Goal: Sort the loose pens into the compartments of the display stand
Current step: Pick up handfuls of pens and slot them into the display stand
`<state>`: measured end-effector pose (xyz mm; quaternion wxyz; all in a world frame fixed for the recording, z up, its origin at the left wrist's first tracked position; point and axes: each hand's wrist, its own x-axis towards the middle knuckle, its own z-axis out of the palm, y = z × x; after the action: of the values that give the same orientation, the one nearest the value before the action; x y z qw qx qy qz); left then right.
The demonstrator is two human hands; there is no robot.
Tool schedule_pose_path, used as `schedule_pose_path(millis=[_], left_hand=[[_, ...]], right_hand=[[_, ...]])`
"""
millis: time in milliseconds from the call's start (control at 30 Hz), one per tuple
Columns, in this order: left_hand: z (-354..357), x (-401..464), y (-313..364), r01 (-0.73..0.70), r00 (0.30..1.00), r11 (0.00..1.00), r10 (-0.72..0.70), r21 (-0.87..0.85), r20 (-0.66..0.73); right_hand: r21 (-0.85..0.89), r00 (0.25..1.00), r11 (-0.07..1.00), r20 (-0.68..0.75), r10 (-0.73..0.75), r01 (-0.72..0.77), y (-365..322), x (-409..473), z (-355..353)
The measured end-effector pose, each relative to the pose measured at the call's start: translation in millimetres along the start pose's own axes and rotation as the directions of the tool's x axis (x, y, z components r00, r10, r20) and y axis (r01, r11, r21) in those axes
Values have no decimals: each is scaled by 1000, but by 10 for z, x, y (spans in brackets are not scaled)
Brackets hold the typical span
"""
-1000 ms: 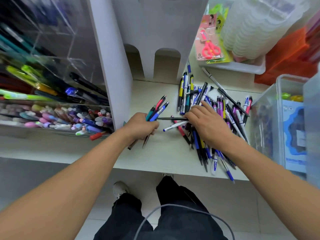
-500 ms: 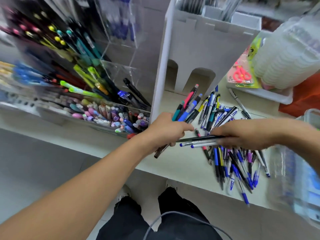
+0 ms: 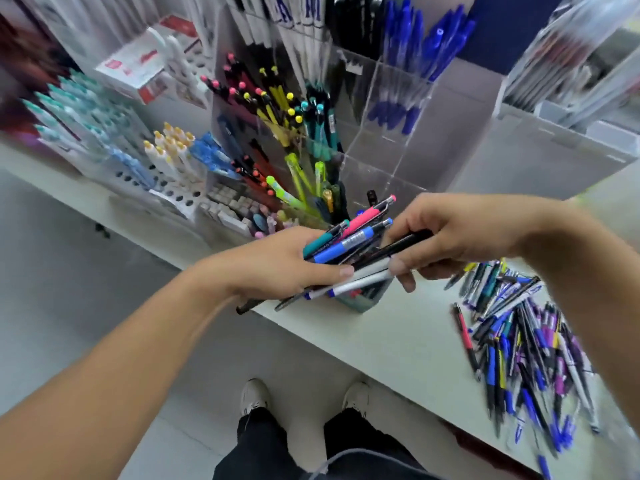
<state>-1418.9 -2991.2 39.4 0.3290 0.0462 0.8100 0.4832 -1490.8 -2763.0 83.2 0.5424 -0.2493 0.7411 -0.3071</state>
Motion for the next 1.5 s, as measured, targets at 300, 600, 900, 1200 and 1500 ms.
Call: schedule_pose_path(millis=[300, 600, 900, 1200, 1500], left_hand=[[-205, 78, -142, -56, 976, 954, -11, -295, -219], [-365, 233, -56, -253, 934, 863, 100, -437, -344], [-699, 167, 1, -394, 830, 649, -54, -651, -556], [-814, 172, 65, -423, 849, 558, -32, -714, -527], [-839, 165, 84, -362, 901, 485, -37, -796, -432]], right_hand=[[247, 922, 968, -382, 60, 40, -230, 68, -137], [121, 653, 981, -757, -9, 153, -327, -316, -373], [-505, 265, 851, -849, -458, -146, -1243, -78, -830], [-547, 464, 790, -796, -388, -277, -1768, 515, -1086], [-564, 557, 777, -754, -348, -279, -1777, 561, -1198]])
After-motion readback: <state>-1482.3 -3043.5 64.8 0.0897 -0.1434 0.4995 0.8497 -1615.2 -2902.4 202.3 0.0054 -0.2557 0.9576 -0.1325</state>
